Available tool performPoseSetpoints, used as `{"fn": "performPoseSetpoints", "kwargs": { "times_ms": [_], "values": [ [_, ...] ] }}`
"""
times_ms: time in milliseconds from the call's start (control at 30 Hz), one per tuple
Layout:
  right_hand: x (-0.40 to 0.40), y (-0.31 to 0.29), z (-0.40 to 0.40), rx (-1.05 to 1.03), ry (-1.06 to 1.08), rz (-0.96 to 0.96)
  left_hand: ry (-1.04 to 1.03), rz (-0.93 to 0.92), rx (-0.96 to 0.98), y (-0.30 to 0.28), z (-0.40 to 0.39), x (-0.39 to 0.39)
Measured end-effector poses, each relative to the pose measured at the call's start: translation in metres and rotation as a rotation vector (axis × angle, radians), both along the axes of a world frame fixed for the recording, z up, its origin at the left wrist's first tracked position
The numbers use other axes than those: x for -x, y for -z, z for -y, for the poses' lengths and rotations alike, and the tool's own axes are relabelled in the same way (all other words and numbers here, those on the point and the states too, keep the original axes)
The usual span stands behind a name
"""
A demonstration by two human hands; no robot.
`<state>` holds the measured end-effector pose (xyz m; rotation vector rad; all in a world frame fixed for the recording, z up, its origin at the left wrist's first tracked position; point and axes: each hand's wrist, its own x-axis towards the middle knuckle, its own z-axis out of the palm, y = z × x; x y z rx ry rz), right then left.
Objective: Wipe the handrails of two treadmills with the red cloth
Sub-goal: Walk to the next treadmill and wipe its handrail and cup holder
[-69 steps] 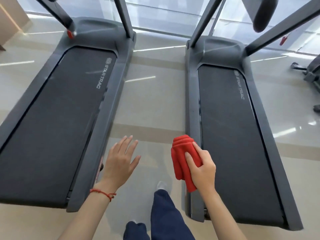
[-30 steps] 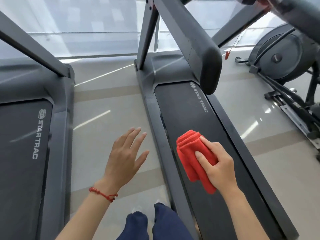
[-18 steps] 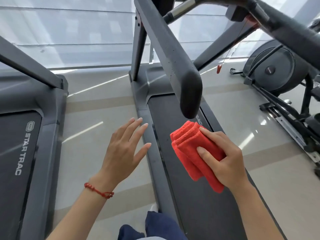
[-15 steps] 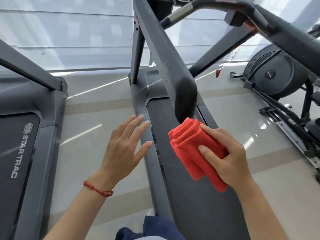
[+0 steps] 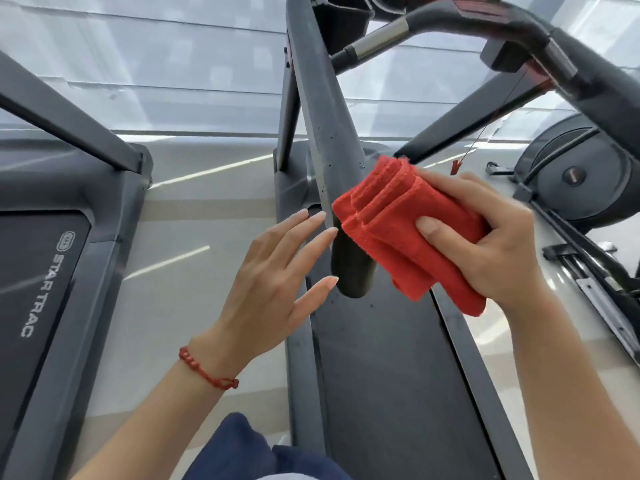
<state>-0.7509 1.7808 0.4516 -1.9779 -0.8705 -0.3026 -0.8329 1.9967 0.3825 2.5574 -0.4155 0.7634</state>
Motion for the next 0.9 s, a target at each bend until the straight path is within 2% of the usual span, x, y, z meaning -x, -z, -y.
{"fn": "performPoseSetpoints", "kwargs": {
  "times_ms": [200, 533, 900],
  "values": [
    [-0.052, -0.015, -0.028, 0.097, -0.011, 0.081, 0.067, 0.037, -0.019, -0.002, -0.001, -0.018],
    [-0.11, -0.028, -0.079, 0.359, -0.071, 0.061, 0.183, 0.125, 0.0, -0.001, -0.003, -0.041],
    [-0.11, -0.034, -0.084, 0.482, -0.148, 0.098, 0.233, 0.124, 0.031, -0.003, -0.009, -0.058]
  ]
}}
